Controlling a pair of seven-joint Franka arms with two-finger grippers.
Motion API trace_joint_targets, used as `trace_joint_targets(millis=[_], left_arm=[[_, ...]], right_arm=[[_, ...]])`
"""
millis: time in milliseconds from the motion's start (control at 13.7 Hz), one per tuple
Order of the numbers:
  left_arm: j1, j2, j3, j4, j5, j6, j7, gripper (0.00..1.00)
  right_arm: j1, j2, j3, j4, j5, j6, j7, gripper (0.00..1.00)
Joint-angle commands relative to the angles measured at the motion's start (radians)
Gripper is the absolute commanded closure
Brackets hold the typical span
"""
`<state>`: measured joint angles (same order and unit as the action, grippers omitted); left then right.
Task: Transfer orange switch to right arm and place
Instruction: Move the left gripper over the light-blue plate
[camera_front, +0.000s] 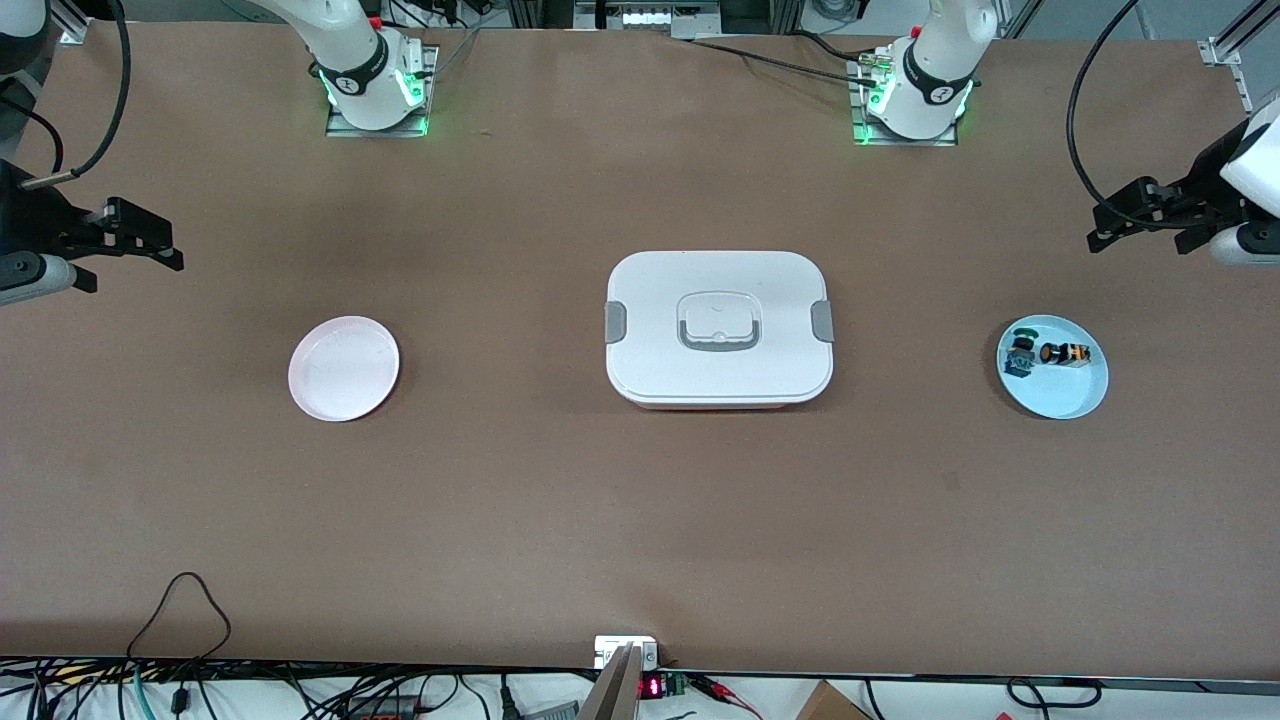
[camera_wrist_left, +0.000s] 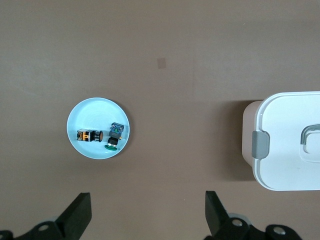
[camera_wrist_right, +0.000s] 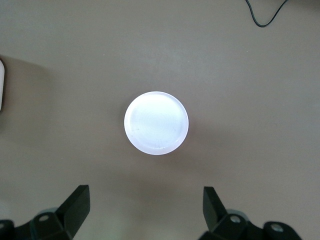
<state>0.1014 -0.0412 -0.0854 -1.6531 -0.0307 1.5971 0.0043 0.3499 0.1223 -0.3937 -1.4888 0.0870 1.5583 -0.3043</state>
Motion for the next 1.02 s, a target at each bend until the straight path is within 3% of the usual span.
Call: trace_joint_targets(millis=[0,219,950], left_arm=[[0.004,-0.025,-0.004,-0.021,0.018,-0.008,0.01,0.0],[0.006,-0.005,-0.001,-0.017,0.009,-0.006,0.013,0.0],[-0.003,0.236,0.001,0.064,0.023,-0.005,0.025,0.0]], right_arm=[[-0.005,-0.003,0.001,0.001,0.007,-0.009,-0.015,0.0],[-0.005,-0.003,0.003,0.002,0.007,-0.009,-0.015,0.0],[-0.005,-0.003,0.001,0.002,0.007,-0.009,-0.015,0.0]])
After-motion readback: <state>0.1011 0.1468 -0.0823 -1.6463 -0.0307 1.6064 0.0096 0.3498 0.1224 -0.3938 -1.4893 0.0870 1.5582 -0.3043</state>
